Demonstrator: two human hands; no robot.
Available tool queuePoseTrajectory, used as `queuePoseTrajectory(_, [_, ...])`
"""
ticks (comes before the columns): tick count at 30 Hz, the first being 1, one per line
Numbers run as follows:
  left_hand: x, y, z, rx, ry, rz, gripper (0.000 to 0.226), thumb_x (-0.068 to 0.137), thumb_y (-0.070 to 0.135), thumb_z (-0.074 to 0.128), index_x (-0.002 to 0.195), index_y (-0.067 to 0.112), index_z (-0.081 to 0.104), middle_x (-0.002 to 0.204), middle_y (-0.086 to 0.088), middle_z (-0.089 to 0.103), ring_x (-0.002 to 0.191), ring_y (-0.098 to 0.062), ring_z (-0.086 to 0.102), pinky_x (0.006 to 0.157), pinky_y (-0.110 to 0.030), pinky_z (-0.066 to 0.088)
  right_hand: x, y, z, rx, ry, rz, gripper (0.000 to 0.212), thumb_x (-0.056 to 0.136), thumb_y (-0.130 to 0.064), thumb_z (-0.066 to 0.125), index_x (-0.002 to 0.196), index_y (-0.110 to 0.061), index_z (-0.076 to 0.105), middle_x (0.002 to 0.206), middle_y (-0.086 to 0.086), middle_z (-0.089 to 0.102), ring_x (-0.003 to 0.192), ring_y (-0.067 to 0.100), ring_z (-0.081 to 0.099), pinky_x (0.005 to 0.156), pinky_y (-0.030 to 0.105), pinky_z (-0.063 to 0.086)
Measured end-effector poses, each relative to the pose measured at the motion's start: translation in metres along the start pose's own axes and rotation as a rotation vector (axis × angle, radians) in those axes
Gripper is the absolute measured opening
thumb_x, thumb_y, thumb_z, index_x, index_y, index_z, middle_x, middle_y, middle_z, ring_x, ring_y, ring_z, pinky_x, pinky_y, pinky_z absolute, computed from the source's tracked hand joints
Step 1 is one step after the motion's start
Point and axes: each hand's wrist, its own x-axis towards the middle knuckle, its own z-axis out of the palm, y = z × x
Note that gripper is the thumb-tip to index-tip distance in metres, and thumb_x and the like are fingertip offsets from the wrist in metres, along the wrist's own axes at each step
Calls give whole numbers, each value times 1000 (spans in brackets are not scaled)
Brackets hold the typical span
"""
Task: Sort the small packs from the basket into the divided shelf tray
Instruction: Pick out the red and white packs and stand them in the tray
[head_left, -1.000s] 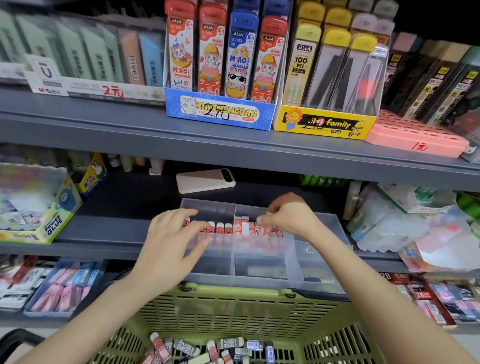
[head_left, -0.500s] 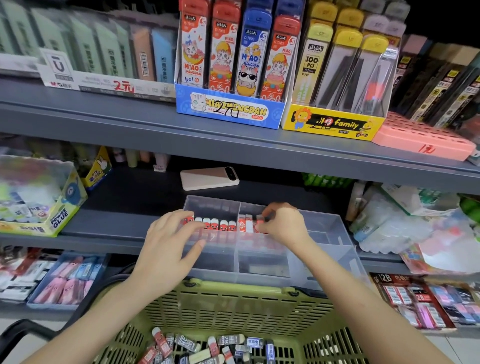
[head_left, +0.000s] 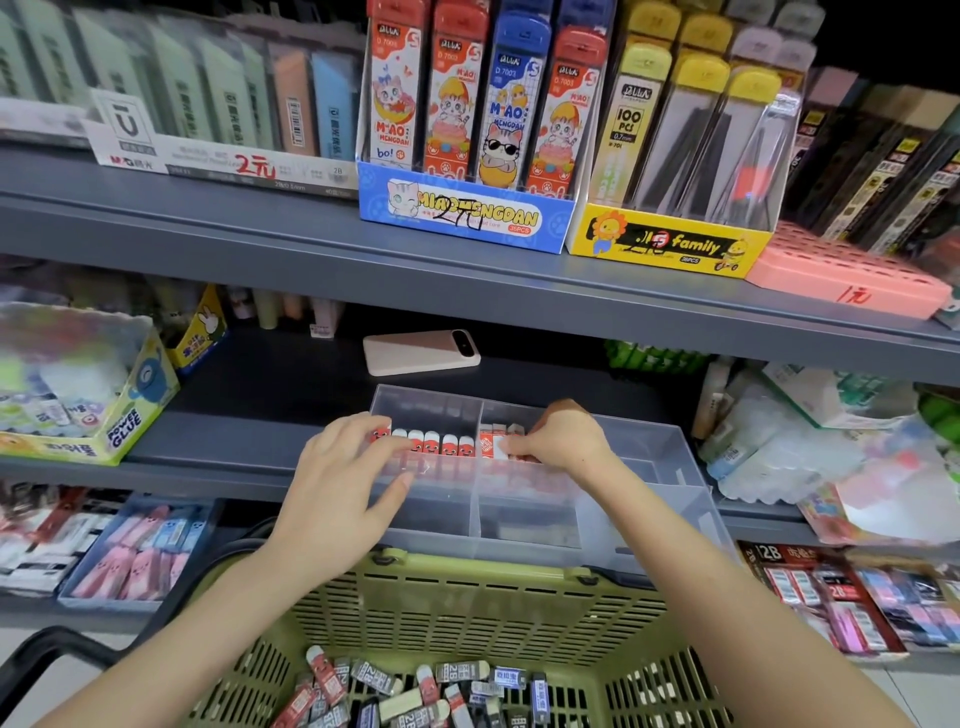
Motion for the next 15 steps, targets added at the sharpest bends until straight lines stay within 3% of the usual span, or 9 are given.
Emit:
queuePoseTrajectory(3, [0,-1,1,-2,6,1,57,86,48,31,115,13,66,128,-8,57,125,-30,47,103,-47,35,4,0,-2,-37,-41,-21,45,77,-47,67,58,-14,41,54,-1,41,48,13,41,45,23,30])
queuePoseTrajectory(8, [1,-1,3,0,33,11,56,86,46,33,112,12,68,126,-8,58,123,-30,47,101,-45,36,-3,-1,-6,-101,-57,-97,42,78,-29,64,51,-12,37,52,1,36,47,17,34,43,24,25])
queuePoseTrajectory(10, [1,-1,4,-2,31,10,56,86,46,32,111,11,68,125,-9,58,122,-31,47,101,-46,37,-13,-1,-7,-100,-21,-136,37,80,-25,62,53,-8,44,56,5,42,57,24,42,49,24,35])
queuePoseTrajectory(12, [0,0,2,-14,29,9,58,86,47,31,112,10,68,125,-10,58,123,-31,46,101,-47,37,-29,-2,-9,-125,65,-175,24,82,-22,59,64,-7,58,68,10,58,70,29,55,65,30,50])
queuePoseTrajectory(15, [-6,0,-4,-27,74,5,58,88,46,33,117,8,65,125,-12,57,122,-32,46,102,-46,36,-65,2,-11,-41,323,-334,15,85,-22,59,80,-14,70,85,2,71,83,23,63,74,33,51])
